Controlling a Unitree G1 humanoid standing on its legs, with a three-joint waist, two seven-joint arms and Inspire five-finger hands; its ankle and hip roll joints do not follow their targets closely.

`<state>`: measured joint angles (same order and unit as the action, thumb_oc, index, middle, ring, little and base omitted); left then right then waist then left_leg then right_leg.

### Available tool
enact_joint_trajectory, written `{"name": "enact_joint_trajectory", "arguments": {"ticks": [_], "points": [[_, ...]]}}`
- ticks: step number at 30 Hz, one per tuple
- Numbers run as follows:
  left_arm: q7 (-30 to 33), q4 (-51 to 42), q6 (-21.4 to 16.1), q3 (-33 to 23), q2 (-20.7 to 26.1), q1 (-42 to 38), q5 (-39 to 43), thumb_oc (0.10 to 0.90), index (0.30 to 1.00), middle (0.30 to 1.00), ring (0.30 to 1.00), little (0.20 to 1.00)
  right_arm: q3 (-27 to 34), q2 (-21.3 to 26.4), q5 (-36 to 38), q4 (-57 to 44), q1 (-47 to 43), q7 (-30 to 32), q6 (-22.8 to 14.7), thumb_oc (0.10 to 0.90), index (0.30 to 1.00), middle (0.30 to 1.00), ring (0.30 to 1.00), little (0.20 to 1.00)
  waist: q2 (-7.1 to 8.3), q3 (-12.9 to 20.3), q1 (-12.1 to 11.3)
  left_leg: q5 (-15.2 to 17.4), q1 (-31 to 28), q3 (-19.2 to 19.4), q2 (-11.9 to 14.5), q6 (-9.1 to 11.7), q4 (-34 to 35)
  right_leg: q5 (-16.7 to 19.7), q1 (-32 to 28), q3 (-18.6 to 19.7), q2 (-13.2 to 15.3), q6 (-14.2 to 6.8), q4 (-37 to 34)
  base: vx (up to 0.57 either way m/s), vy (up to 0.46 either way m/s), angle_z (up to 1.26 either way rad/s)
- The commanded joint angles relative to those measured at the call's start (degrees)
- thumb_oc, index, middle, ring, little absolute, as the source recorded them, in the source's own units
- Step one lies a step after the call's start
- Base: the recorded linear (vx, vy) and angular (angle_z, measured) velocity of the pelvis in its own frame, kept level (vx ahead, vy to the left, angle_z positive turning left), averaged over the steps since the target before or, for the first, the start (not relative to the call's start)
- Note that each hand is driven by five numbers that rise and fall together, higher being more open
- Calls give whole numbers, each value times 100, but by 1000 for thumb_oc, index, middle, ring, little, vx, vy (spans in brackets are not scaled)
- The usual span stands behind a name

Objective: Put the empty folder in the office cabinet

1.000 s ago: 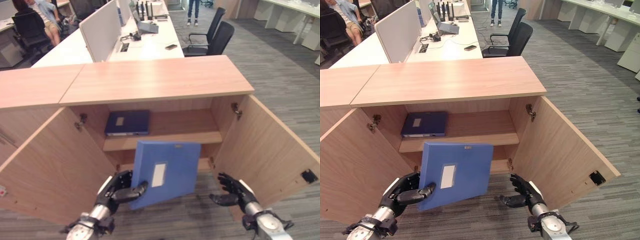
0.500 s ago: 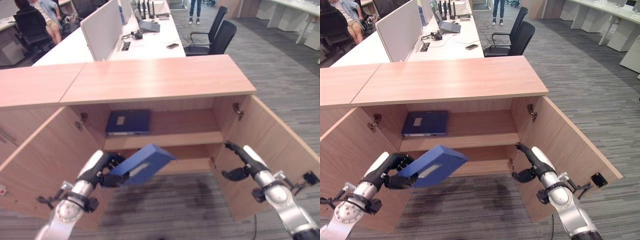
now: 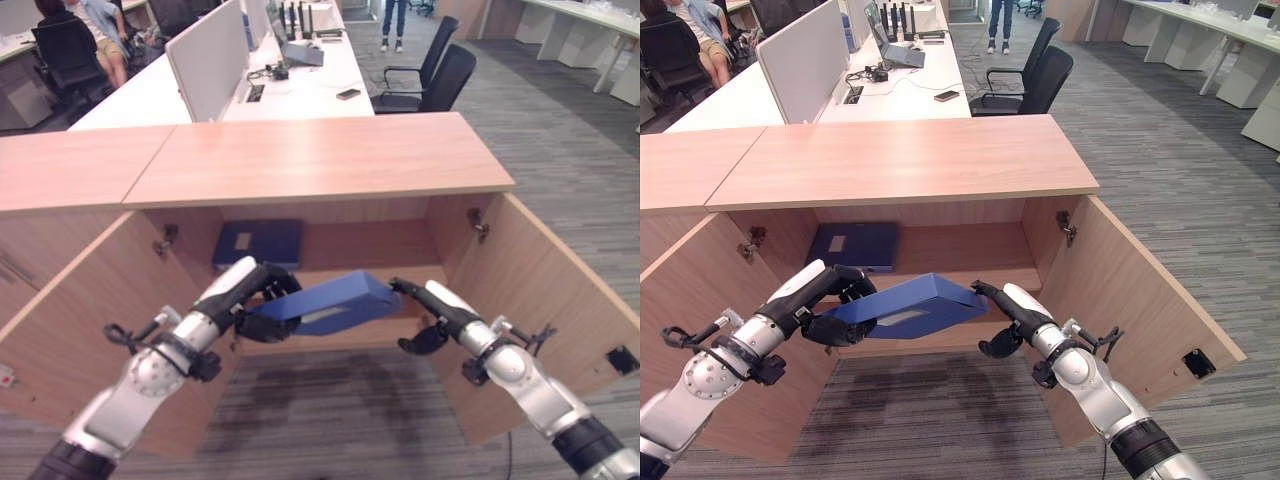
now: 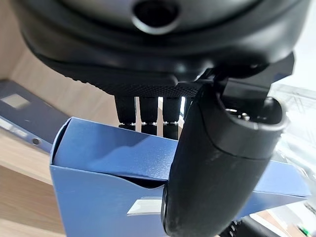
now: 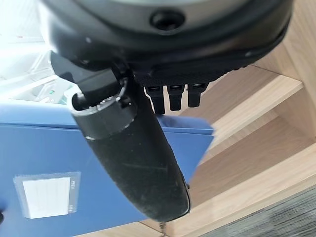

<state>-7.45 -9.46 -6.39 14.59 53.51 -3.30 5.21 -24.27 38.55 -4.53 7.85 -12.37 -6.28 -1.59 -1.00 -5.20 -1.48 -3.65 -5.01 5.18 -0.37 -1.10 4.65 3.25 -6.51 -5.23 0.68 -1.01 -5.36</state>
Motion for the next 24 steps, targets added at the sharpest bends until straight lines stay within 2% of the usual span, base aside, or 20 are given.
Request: {"name": "enact_joint_trajectory", "arguments": {"ticks": [1,6,11,16,17,18,24], "points": [[68,-514,-800,168,93,-1114,717,400,300,300,300,300,-225,-164,299,-226,-1044,180,-585,800,900,900,900,900,199,449,70,585,-81,-165,230,360,35,-396,-24,-184,409,-512,36,0,0,0],[-130,-601,-820,630,268,-1489,1029,400,300,300,300,300,-325,-277,346,-229,-1177,283,-619,800,900,900,900,900,170,470,102,592,-100,-146,231,366,35,-391,-31,-186,414,-518,36,0,0,0],[-257,-690,-825,775,435,-1556,1188,400,300,300,300,300,-331,-300,376,-281,-1148,298,-657,800,900,900,900,900,175,482,102,604,-116,-141,238,370,35,-398,-40,-188,412,-520,36,0,0,0],[-286,-734,-833,843,414,-1630,1314,400,300,300,300,300,-406,-313,391,-306,-1169,280,-675,800,900,900,900,900,177,479,99,602,-117,-145,239,374,35,-405,-49,-194,412,-520,36,0,0,0],[-254,-746,-851,899,356,-1708,1372,400,300,300,300,300,-502,-357,443,-260,-1223,251,-677,585,578,578,578,578,186,480,96,602,-117,-149,239,373,35,-406,-53,-192,411,-519,36,0,0,0],[-253,-743,-851,902,356,-1714,1372,400,300,300,300,300,-504,-358,445,-253,-1230,252,-681,400,300,300,300,300,185,477,96,602,-117,-149,239,373,35,-406,-52,-191,411,-519,36,0,0,0],[-191,-789,-890,855,105,-1854,1631,400,300,300,300,300,-789,-424,662,-214,-1286,-9,-693,400,300,300,300,300,204,478,88,593,-118,-150,245,382,35,-421,-61,-200,410,-511,36,0,0,0]]}}
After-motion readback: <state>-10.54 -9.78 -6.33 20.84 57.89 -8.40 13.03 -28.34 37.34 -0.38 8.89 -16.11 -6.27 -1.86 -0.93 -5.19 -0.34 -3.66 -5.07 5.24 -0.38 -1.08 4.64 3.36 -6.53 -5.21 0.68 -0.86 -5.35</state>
